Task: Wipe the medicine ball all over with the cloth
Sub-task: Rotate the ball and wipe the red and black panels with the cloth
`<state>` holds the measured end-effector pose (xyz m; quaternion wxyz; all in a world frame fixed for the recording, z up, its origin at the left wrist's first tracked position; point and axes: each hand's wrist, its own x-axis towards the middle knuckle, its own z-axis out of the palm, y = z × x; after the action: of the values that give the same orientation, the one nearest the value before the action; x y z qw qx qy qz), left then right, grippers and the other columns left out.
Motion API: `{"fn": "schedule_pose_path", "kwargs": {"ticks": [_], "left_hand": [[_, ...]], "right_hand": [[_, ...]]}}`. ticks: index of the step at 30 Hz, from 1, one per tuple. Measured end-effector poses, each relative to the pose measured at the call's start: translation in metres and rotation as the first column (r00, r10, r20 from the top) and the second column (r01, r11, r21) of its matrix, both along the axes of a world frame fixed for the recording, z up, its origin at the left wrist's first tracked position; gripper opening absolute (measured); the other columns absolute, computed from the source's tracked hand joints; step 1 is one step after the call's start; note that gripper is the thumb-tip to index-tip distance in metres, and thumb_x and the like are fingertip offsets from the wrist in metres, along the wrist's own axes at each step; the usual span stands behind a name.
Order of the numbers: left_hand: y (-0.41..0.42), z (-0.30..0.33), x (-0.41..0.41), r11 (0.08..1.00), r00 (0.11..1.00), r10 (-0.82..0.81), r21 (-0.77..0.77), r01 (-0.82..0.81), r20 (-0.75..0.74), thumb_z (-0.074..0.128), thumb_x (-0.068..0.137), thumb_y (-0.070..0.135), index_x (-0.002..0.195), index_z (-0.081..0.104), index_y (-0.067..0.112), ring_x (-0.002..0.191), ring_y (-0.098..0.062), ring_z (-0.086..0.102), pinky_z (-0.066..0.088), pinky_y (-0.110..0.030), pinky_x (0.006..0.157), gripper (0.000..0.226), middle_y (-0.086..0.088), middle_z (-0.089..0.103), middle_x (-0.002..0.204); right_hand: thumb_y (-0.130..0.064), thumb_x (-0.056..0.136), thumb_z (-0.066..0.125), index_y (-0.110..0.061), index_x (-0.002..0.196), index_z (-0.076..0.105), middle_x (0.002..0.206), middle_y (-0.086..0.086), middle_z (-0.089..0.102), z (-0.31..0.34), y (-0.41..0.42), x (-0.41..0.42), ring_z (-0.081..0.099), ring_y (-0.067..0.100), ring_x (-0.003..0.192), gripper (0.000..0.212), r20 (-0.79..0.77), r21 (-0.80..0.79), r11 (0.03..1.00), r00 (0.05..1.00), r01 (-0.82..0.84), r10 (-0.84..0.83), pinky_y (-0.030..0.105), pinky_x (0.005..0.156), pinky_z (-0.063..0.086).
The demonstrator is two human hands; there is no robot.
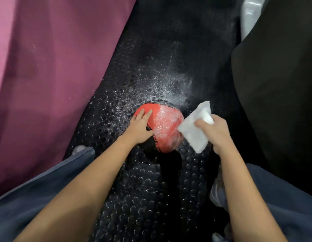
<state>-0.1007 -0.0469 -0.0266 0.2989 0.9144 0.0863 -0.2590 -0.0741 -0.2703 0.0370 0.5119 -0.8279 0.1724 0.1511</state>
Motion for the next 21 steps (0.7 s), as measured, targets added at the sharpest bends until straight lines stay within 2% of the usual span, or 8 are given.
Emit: {"fn": "schedule_pose_path", "kwargs": {"ticks": [2,4,7,9,12,14,17,21], "left_hand": [[0.000,0.003,0.001,1.000,0.999,0.005,0.023,-0.004,-0.041,0.059,0.095,0.029,0.156,-0.001,0.020,0.149,-0.035,-0.003,0.007,-0.049,0.121,0.086,-0.005,-0.008,0.163],[0.003,0.009,0.003,0.998,0.998,0.007,0.065,-0.003,-0.065,0.057,0.096,0.028,0.156,0.000,0.018,0.149,-0.034,-0.002,0.008,-0.050,0.121,0.083,-0.005,-0.006,0.163],[0.007,0.033,0.004,0.992,0.995,-0.086,0.093,0.081,0.049,0.053,0.098,0.024,0.150,0.031,0.014,0.145,-0.032,0.020,0.019,-0.046,0.119,0.058,-0.009,0.023,0.159],[0.005,0.059,0.005,0.995,0.984,-0.081,-0.037,0.088,0.161,0.051,0.099,0.020,0.138,0.051,0.011,0.133,-0.021,0.043,0.030,-0.032,0.113,0.040,-0.006,0.047,0.146],[-0.012,0.098,0.003,0.951,0.979,0.087,-0.309,-0.027,0.184,0.044,0.103,0.021,0.135,0.054,0.012,0.115,-0.012,0.053,0.040,-0.019,0.093,0.035,0.003,0.056,0.133],[-0.024,0.113,-0.002,0.877,0.983,0.177,-0.462,-0.132,0.057,0.040,0.103,0.035,0.136,0.052,0.017,0.112,-0.012,0.056,0.046,-0.023,0.091,0.040,0.007,0.056,0.130],[-0.030,0.121,-0.009,0.664,0.925,0.320,-0.649,-0.373,-0.204,0.050,0.095,0.049,0.125,0.059,0.017,0.106,-0.017,0.065,0.054,-0.037,0.090,0.045,0.001,0.066,0.120],[-0.032,0.126,-0.008,0.393,0.776,0.567,-0.737,-0.550,-0.277,0.063,0.093,0.025,0.111,0.058,0.016,0.090,-0.014,0.067,0.060,-0.031,0.070,0.021,-0.001,0.067,0.109]], "right_hand": [[-0.015,0.078,0.068,-0.006,0.092,0.059,0.091,0.010,0.061,0.004,0.003,0.002,0.058,0.021,0.082,0.019,-0.139,0.087,0.996,0.990,0.003,0.009,0.033,0.069,0.045],[-0.015,0.078,0.071,-0.011,0.089,0.055,0.092,0.008,0.059,0.009,0.009,0.006,0.057,0.018,0.078,0.021,-0.173,0.077,0.996,0.983,-0.047,0.059,0.030,0.064,0.045],[-0.018,0.075,0.076,-0.011,0.097,0.052,0.086,-0.002,0.050,0.021,0.018,0.011,0.049,0.008,0.069,0.033,-0.137,-0.049,0.977,0.971,-0.206,0.198,0.022,0.055,0.039],[-0.021,0.073,0.079,-0.010,0.100,0.052,0.085,-0.005,0.046,0.034,0.024,0.015,0.044,0.006,0.068,0.039,-0.086,-0.139,0.936,0.946,-0.322,0.313,0.021,0.054,0.035],[-0.027,0.071,0.082,-0.011,0.096,0.055,0.086,-0.004,0.050,0.054,0.029,0.018,0.047,0.007,0.070,0.040,-0.028,-0.138,0.897,0.907,-0.419,0.419,0.020,0.056,0.037],[-0.027,0.069,0.083,-0.013,0.096,0.059,0.095,0.004,0.060,0.065,0.028,0.018,0.058,0.014,0.081,0.039,-0.022,0.089,0.893,0.896,-0.441,0.444,0.029,0.071,0.047],[-0.025,0.062,0.078,-0.010,0.104,0.061,0.103,0.009,0.066,0.074,0.025,0.010,0.067,0.021,0.090,0.048,-0.073,0.510,0.808,0.921,-0.296,0.383,0.042,0.082,0.053],[-0.035,0.068,0.079,-0.004,0.114,0.059,0.109,0.012,0.067,0.066,0.025,0.016,0.068,0.022,0.093,0.059,-0.190,0.446,0.895,0.974,-0.026,0.123,0.038,0.081,0.056]]}}
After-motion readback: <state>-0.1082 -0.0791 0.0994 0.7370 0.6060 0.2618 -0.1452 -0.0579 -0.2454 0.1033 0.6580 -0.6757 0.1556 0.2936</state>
